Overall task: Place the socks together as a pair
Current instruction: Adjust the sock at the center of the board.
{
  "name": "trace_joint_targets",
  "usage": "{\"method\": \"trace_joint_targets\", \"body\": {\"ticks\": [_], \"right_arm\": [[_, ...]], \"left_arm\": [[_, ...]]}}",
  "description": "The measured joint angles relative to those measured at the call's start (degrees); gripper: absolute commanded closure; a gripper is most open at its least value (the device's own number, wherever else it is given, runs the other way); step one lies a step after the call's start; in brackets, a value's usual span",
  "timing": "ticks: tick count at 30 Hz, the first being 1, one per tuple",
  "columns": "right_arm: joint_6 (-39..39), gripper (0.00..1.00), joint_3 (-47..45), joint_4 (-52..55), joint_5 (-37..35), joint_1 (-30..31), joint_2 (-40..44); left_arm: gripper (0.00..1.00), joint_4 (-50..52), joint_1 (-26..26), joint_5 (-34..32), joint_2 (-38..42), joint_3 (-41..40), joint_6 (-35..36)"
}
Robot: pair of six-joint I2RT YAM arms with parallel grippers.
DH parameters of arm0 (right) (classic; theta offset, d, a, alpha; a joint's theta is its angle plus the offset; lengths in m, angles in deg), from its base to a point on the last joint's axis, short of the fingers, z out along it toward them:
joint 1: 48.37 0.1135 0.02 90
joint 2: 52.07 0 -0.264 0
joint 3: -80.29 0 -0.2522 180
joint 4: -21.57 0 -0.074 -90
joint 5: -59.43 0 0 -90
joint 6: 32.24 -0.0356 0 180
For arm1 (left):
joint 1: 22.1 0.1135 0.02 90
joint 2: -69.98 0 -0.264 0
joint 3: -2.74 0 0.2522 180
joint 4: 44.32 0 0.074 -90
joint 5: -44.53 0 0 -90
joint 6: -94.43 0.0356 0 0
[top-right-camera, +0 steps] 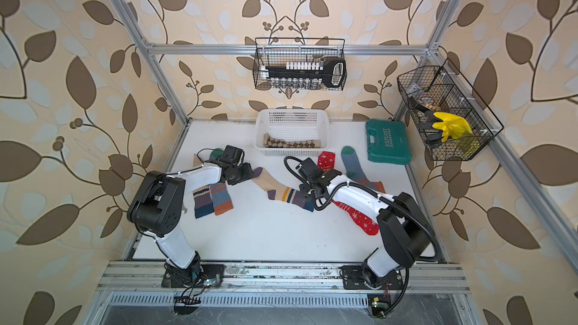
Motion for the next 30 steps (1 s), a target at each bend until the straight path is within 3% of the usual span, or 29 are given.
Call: {"method": "trace_joint_targets", "body": {"ticks": [8, 11, 14, 18, 30], "right_arm": [[-4.02, 0.47, -13.51, -7.13, 12.39, -6.80, 1.79], [-4.83, 0.61, -13.53, -10.69, 15.28, -6.86, 0.44], [-4.94, 0.81, -12.57, -13.40, 17.31, -6.86, -2.12], [-4.31, 0.99, -10.40, -13.77, 17.84, -6.86, -4.85], [4.87, 1.00, 4.33, -1.55, 5.92, -5.84, -8.72]], "left_arm": [[0.86, -3.30, -0.09, 5.84, -1.90, -0.22, -0.59], [0.98, -5.09, -0.11, 6.80, -1.88, -1.66, -1.01], [1.00, -7.50, -0.11, 7.45, -0.24, -4.94, -1.46], [1.00, -8.35, -0.11, 7.58, 4.31, -10.49, -1.77], [1.00, -4.66, -0.11, 5.33, 8.52, -10.32, 0.61]]}}
